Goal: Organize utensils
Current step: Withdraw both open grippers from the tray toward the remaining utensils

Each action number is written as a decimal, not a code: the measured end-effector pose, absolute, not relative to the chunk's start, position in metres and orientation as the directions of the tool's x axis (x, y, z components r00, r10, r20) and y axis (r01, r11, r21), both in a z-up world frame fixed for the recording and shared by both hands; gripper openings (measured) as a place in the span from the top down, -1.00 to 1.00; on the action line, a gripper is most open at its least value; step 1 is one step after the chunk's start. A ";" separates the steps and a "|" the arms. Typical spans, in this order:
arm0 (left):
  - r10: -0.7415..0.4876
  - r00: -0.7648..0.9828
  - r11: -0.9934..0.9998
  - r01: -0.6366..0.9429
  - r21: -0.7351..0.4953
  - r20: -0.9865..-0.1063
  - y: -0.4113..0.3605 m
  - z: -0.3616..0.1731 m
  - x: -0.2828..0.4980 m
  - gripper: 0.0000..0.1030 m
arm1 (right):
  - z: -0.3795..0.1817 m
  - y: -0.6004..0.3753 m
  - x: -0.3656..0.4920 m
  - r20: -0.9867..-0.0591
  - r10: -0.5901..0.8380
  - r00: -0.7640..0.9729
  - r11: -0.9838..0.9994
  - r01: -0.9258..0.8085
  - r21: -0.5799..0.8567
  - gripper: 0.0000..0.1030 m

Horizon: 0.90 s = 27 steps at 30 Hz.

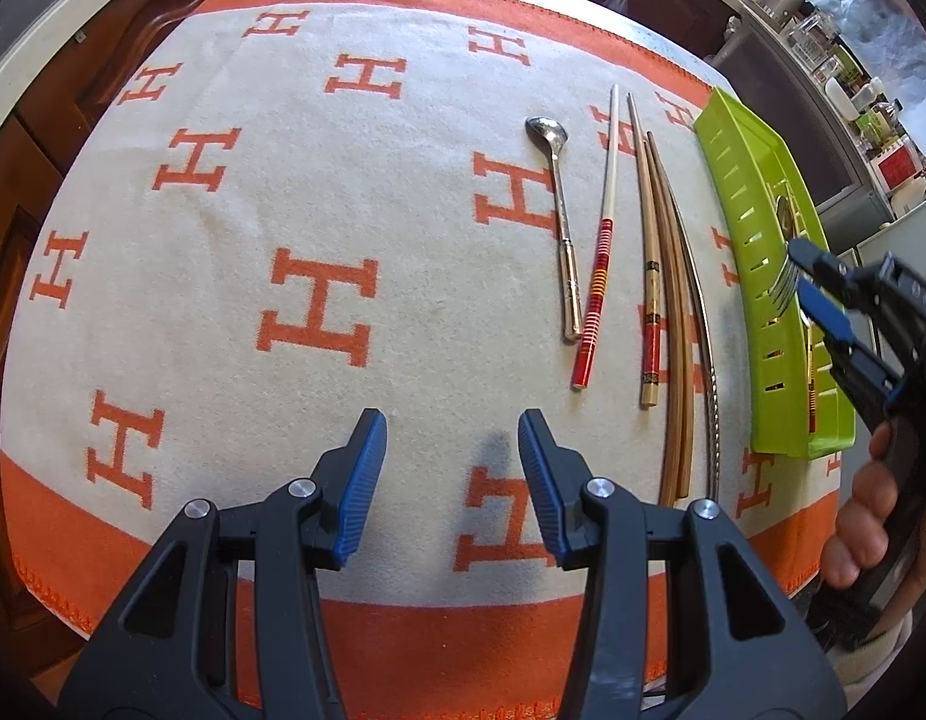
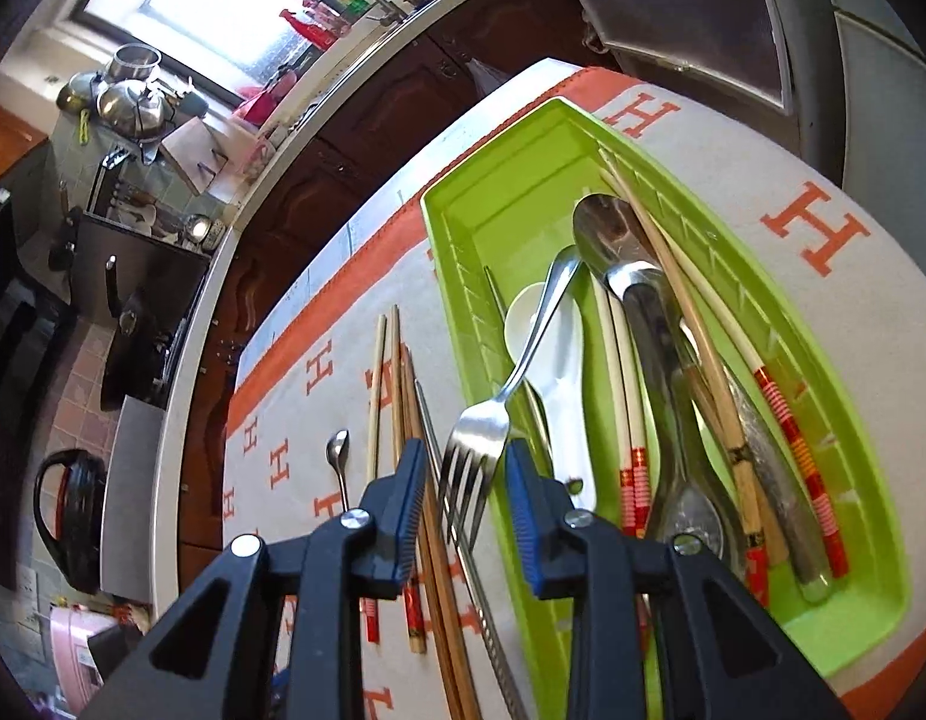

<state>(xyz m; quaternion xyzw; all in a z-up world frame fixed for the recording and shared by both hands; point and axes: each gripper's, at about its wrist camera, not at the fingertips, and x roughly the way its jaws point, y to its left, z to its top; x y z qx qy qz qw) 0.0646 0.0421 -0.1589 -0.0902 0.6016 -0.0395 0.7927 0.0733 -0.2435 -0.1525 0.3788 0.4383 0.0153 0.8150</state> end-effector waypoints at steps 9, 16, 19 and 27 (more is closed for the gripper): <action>-0.165 0.263 0.982 -0.041 -0.182 -0.951 0.038 -0.161 0.067 0.18 | -0.157 -0.263 0.070 -0.655 0.408 0.636 0.624 0.330 0.709 0.93; -0.167 0.272 0.983 -0.031 -0.182 -0.948 0.035 -0.158 0.067 0.18 | -0.146 -0.273 0.071 -0.753 0.361 0.551 0.714 0.356 0.603 0.88; -0.167 0.269 0.982 -0.038 -0.183 -0.949 0.036 -0.159 0.068 0.18 | -0.146 -0.276 0.066 -0.809 0.307 0.501 0.757 0.386 0.526 0.77; -0.162 0.277 0.984 -0.027 -0.176 -0.947 0.031 -0.157 0.067 0.18 | -0.138 -0.270 0.046 -0.840 0.239 0.487 0.817 0.367 0.445 0.77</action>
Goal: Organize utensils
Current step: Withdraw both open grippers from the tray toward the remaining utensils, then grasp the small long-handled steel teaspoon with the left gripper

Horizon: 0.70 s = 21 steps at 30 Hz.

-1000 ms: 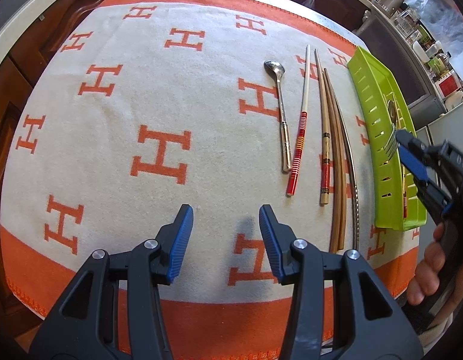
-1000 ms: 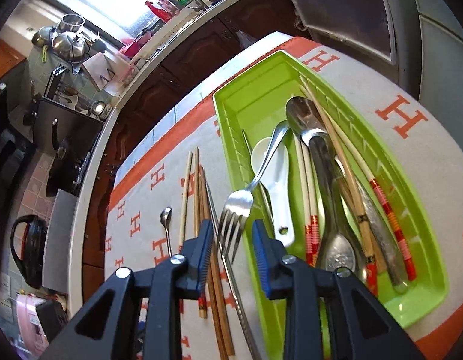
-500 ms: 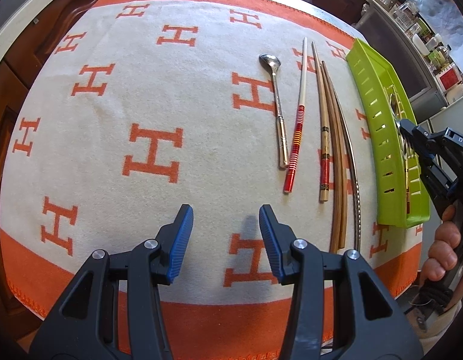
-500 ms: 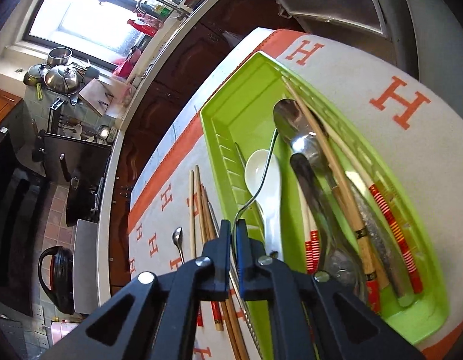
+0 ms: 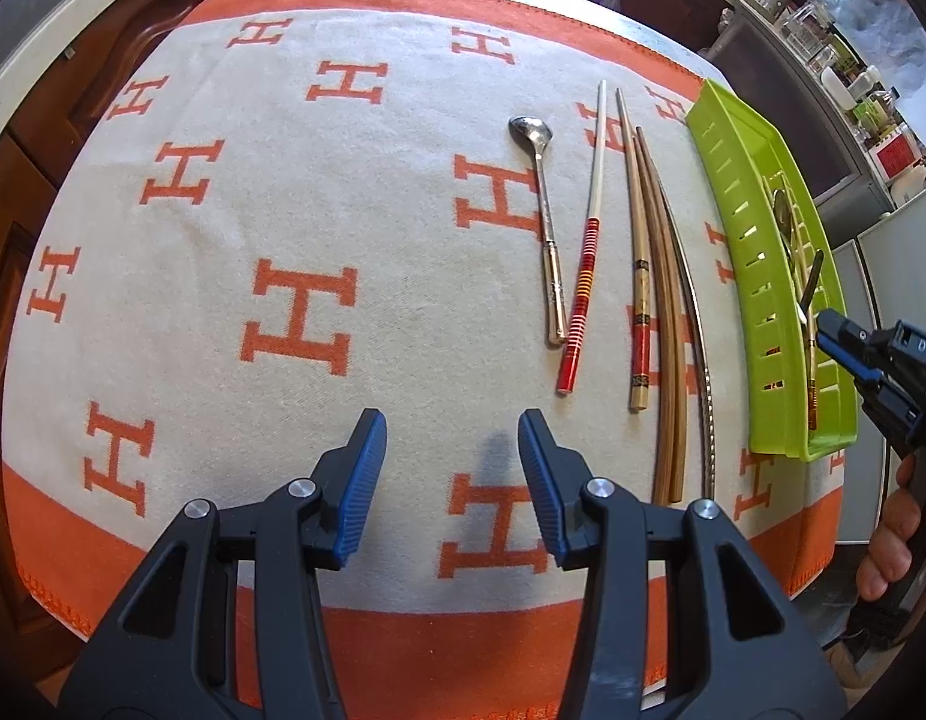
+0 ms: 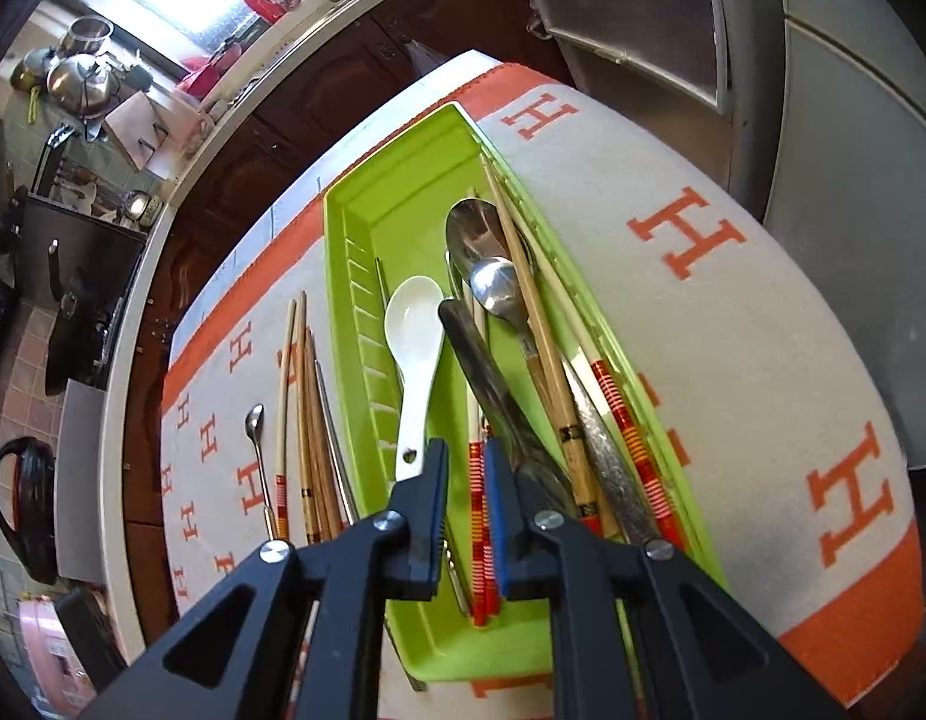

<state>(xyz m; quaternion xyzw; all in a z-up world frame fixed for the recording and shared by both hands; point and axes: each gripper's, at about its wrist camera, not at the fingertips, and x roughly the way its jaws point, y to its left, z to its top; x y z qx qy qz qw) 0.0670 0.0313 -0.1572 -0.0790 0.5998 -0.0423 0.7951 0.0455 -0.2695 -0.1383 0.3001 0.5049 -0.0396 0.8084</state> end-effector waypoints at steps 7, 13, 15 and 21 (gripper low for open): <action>-0.162 0.283 0.984 -0.028 -0.177 -0.945 0.031 -0.158 0.064 0.18 | -0.122 -0.247 0.035 -0.834 0.196 0.515 0.872 0.298 0.389 0.77; -0.170 0.303 0.982 -0.026 -0.187 -0.938 0.037 -0.151 0.069 0.18 | -0.107 -0.222 0.037 -0.822 0.190 0.537 0.911 0.217 0.352 0.77; -0.181 0.316 0.979 -0.031 -0.201 -0.931 0.041 -0.147 0.074 0.18 | -0.104 -0.213 0.040 -0.821 0.199 0.535 0.920 0.186 0.344 0.77; -0.247 0.331 0.962 -0.030 -0.272 -0.911 0.050 -0.139 0.108 0.18 | -0.097 -0.191 0.053 -0.811 0.237 0.535 0.930 0.115 0.349 0.77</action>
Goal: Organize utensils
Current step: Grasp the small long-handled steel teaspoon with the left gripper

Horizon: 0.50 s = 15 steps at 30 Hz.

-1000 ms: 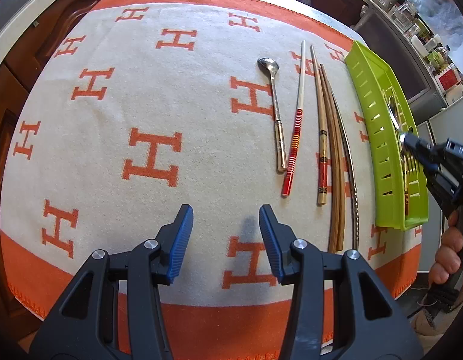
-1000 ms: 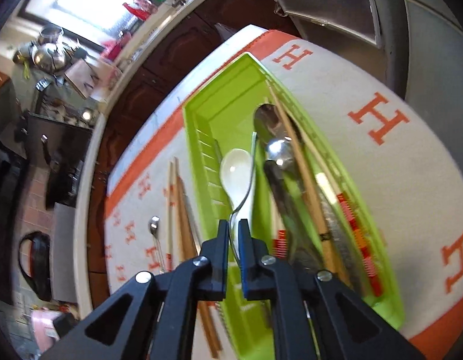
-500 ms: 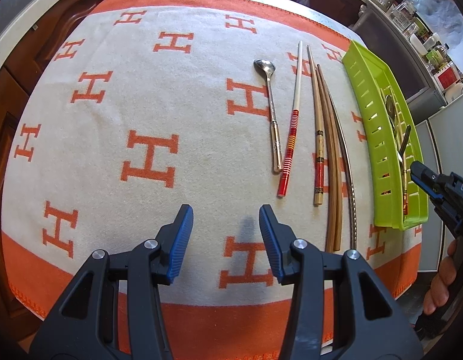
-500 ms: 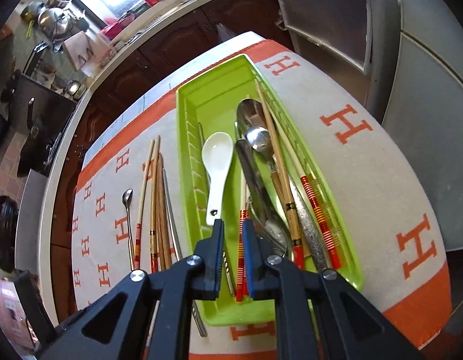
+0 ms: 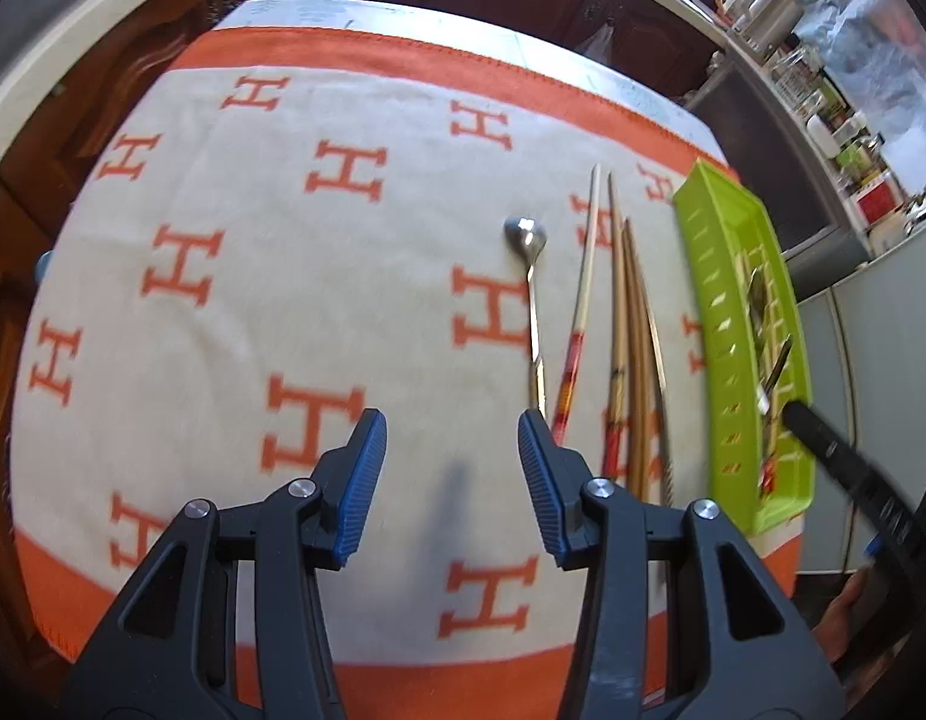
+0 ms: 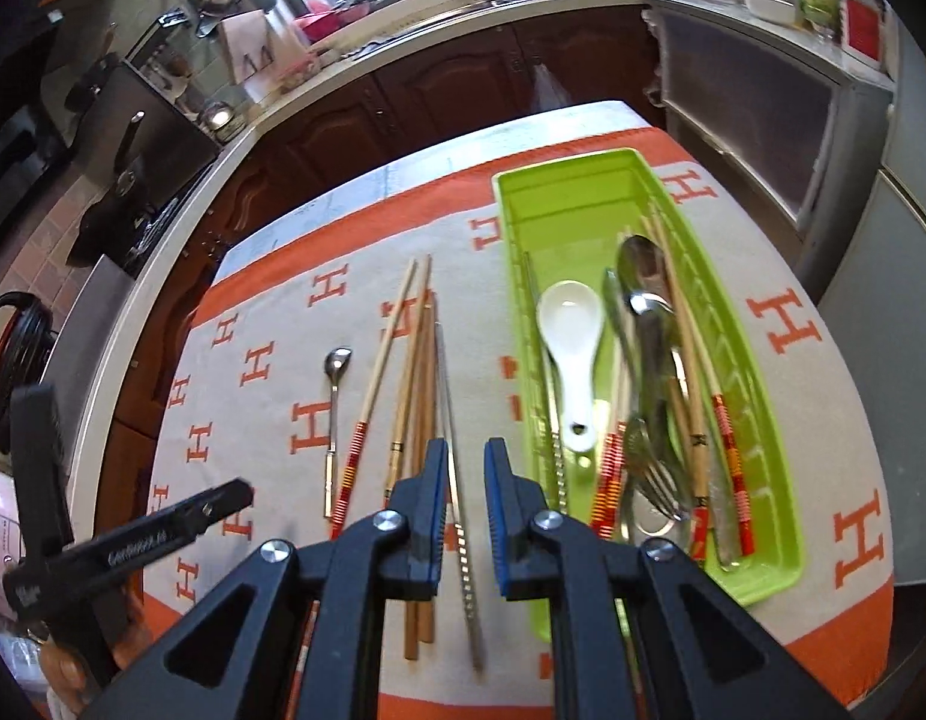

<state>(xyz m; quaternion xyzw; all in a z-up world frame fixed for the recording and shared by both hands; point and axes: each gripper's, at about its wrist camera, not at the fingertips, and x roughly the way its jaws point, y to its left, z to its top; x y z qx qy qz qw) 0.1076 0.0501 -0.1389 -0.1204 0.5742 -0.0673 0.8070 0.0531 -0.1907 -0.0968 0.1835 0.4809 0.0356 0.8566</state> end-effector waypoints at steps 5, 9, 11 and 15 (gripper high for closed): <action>-0.325 0.314 0.937 -0.017 -0.348 -0.892 0.045 -0.151 0.143 0.18 | -0.095 -0.181 0.063 -0.802 0.267 0.534 0.928 0.082 0.363 0.77; -0.366 0.278 0.921 -0.028 -0.389 -0.888 0.038 -0.165 0.173 0.18 | -0.094 -0.176 0.073 -0.800 0.277 0.533 0.931 0.055 0.360 0.77; -0.393 0.267 0.907 -0.045 -0.419 -0.880 0.036 -0.171 0.187 0.18 | -0.094 -0.174 0.077 -0.800 0.279 0.531 0.934 0.045 0.355 0.77; -0.414 0.260 0.892 -0.073 -0.446 -0.872 0.032 -0.181 0.207 0.18 | -0.097 -0.174 0.083 -0.800 0.291 0.525 0.931 0.039 0.364 0.77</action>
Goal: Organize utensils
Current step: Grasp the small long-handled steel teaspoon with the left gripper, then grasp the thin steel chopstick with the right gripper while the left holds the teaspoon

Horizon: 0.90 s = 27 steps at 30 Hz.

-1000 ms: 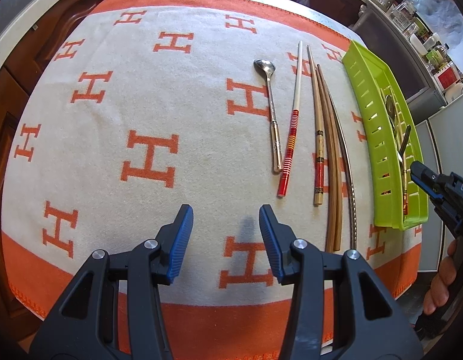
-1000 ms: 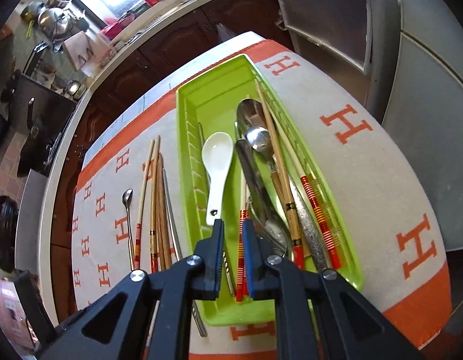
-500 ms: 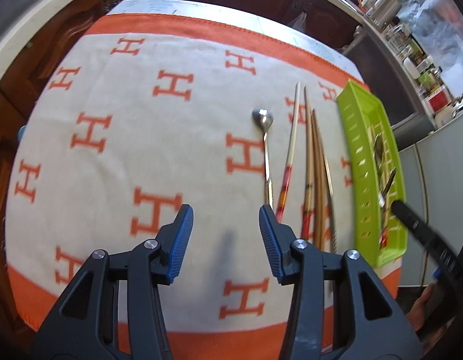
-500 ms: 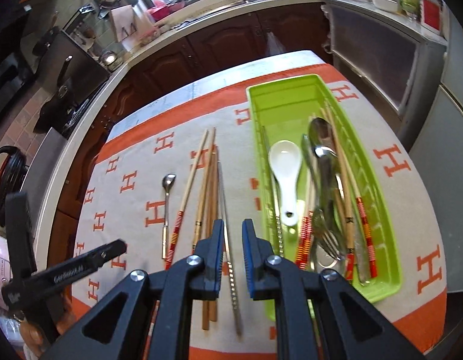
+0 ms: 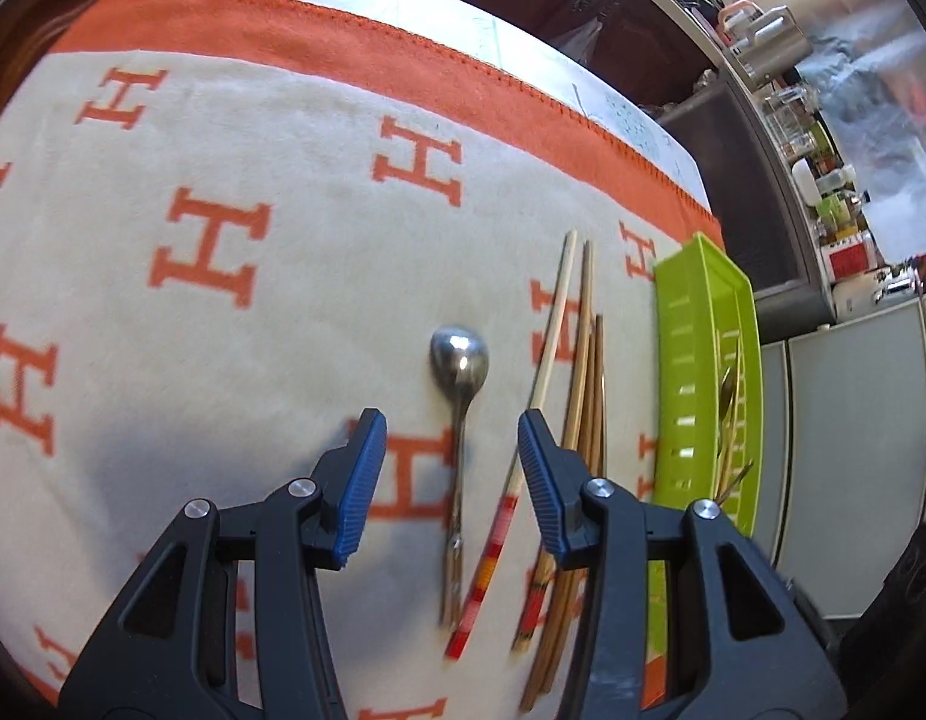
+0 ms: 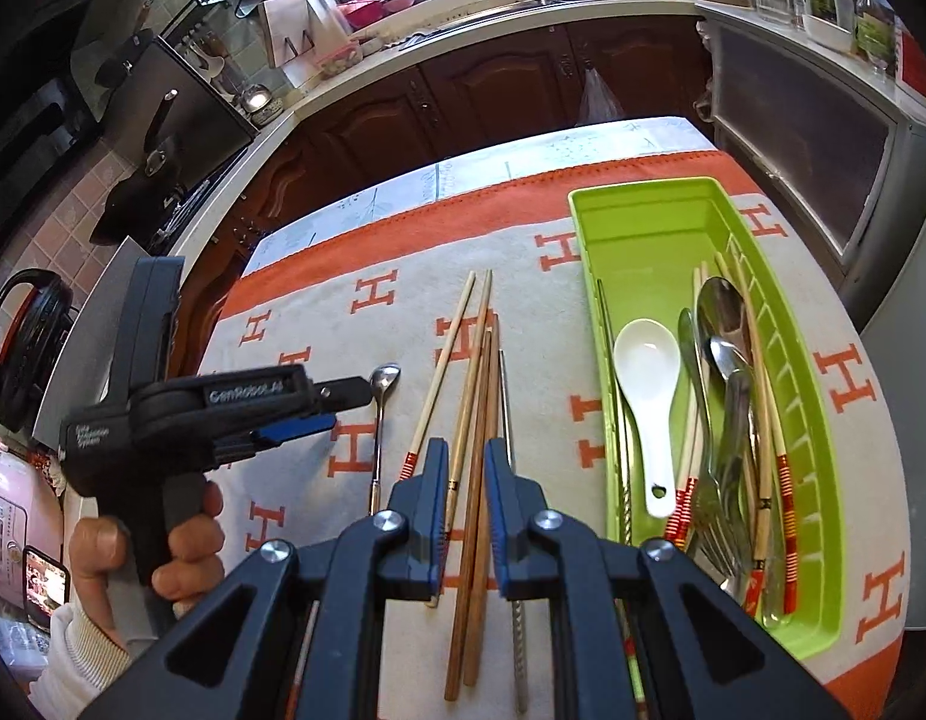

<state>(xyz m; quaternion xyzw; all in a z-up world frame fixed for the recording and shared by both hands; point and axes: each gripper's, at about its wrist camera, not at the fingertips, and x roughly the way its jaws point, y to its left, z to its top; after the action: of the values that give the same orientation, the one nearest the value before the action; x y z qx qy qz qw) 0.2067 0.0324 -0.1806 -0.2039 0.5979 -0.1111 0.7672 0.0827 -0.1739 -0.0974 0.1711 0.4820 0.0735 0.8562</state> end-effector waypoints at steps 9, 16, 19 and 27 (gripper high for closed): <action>-0.403 0.258 0.897 -0.081 -0.435 -0.878 0.015 -0.193 0.227 0.20 | -0.108 -0.180 0.085 -0.807 0.300 0.508 0.923 0.061 0.381 0.77; -0.410 0.229 0.895 -0.084 -0.438 -0.883 -0.003 -0.199 0.230 0.77 | -0.115 -0.186 0.084 -0.812 0.299 0.502 0.917 0.085 0.390 0.77; -0.403 0.240 0.893 -0.106 -0.437 -0.883 -0.004 -0.199 0.229 0.80 | -0.117 -0.185 0.084 -0.813 0.300 0.499 0.919 0.079 0.388 0.77; -0.314 0.285 0.935 -0.076 -0.347 -0.906 -0.013 -0.183 0.221 0.98 | -0.117 -0.178 0.083 -0.814 0.302 0.497 0.921 0.068 0.383 0.77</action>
<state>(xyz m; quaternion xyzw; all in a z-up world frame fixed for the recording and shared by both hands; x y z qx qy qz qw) 0.2214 -0.0131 -0.1833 -0.1642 0.5933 -0.0758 0.7844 0.0829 -0.1780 -0.1172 0.1859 0.4968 0.0691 0.8449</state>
